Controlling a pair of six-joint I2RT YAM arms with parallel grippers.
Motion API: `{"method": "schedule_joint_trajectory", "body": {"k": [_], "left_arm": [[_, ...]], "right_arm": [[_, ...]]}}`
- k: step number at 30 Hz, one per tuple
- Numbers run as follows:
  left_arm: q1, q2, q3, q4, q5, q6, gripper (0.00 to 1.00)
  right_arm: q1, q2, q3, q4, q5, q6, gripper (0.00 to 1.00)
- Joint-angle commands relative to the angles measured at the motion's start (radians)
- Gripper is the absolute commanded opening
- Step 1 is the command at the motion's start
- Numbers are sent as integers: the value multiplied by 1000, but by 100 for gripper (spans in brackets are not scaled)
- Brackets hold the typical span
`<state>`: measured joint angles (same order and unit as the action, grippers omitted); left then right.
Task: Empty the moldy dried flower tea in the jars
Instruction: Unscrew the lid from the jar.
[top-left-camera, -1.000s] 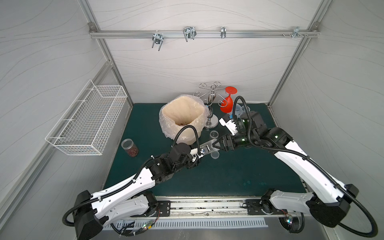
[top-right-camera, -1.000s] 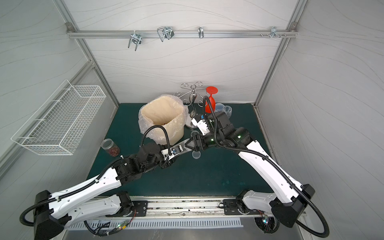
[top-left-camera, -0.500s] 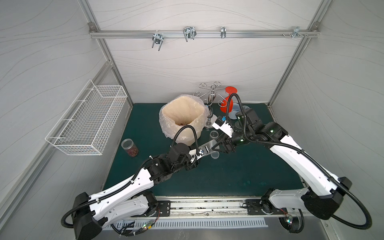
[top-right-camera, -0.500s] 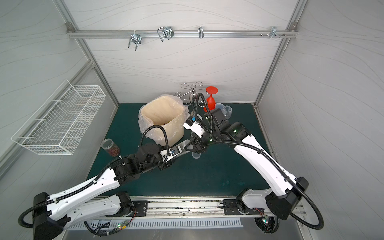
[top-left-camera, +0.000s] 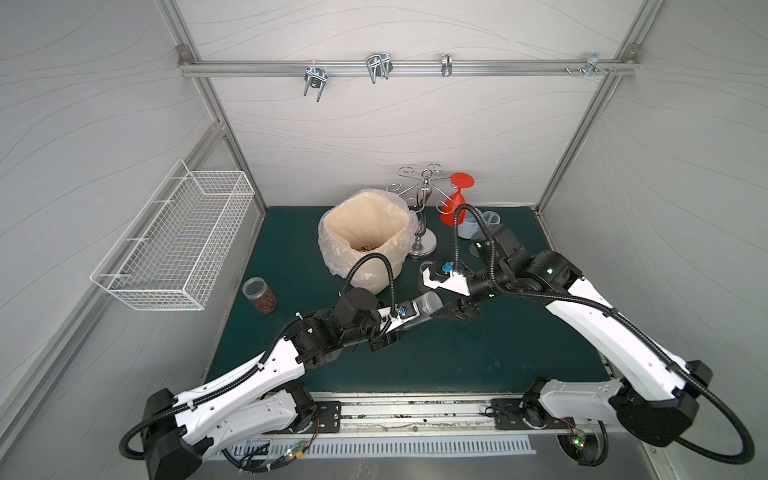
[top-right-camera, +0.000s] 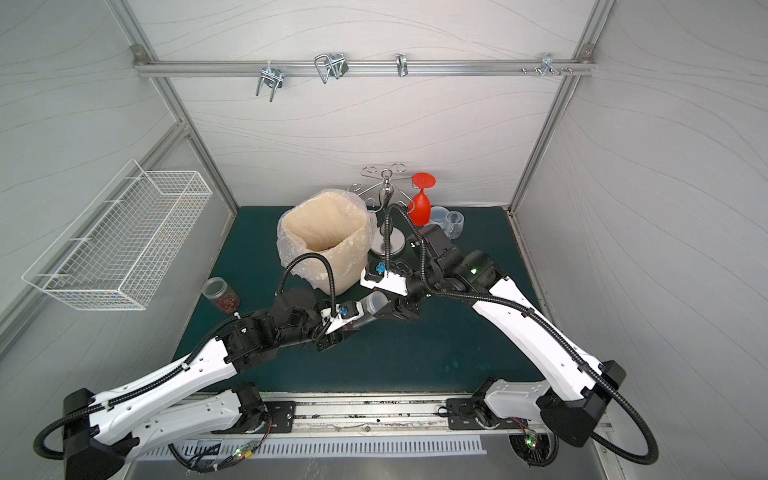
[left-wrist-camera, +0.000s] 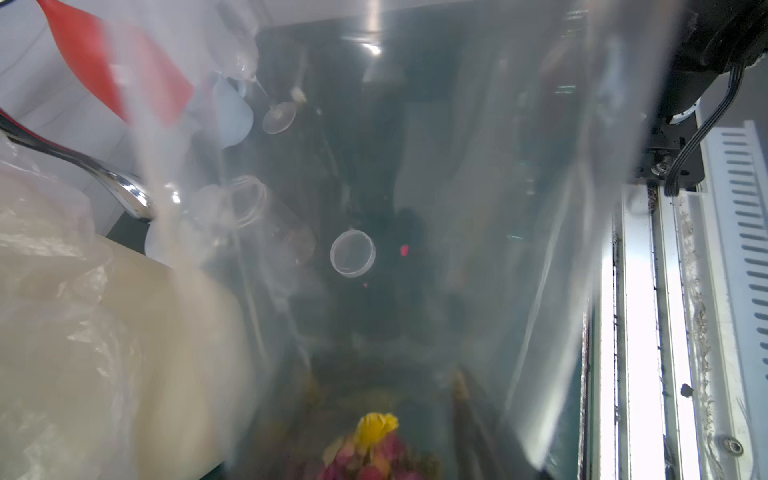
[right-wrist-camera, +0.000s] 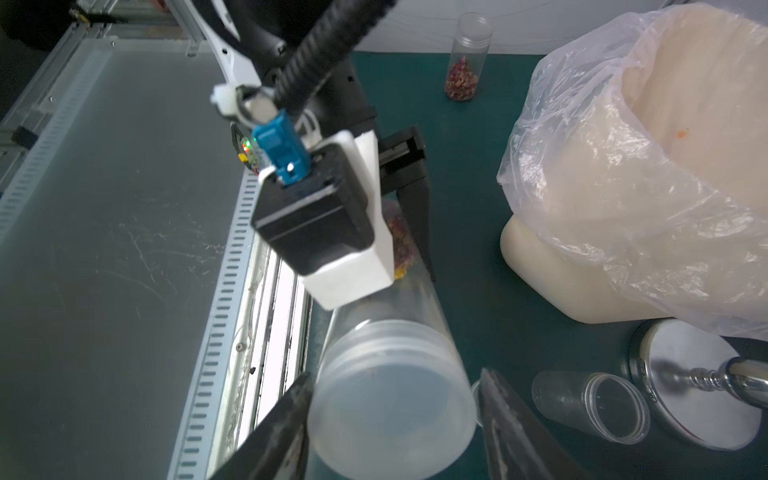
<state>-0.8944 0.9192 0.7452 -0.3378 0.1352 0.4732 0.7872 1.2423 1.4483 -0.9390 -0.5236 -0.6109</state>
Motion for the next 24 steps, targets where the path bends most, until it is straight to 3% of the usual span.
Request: {"method": "schedule_joint_trajectory", "body": {"k": [1, 3, 10, 13, 24], "left_arm": [[-14, -12, 23, 113, -22, 39, 0], [-14, -16, 23, 119, -90, 49, 0], [-14, -23, 16, 161, -225, 81, 0], [-14, -28, 11, 172, -259, 95, 0], [-14, -6, 12, 177, -281, 104, 0]], "right_arm": [[4, -50, 39, 115, 27, 181, 79], [0, -86, 42, 149, 71, 305, 88], [-53, -114, 57, 98, 172, 664, 95], [-110, -89, 67, 66, 96, 804, 95], [-107, -21, 36, 52, -2, 887, 97]]}}
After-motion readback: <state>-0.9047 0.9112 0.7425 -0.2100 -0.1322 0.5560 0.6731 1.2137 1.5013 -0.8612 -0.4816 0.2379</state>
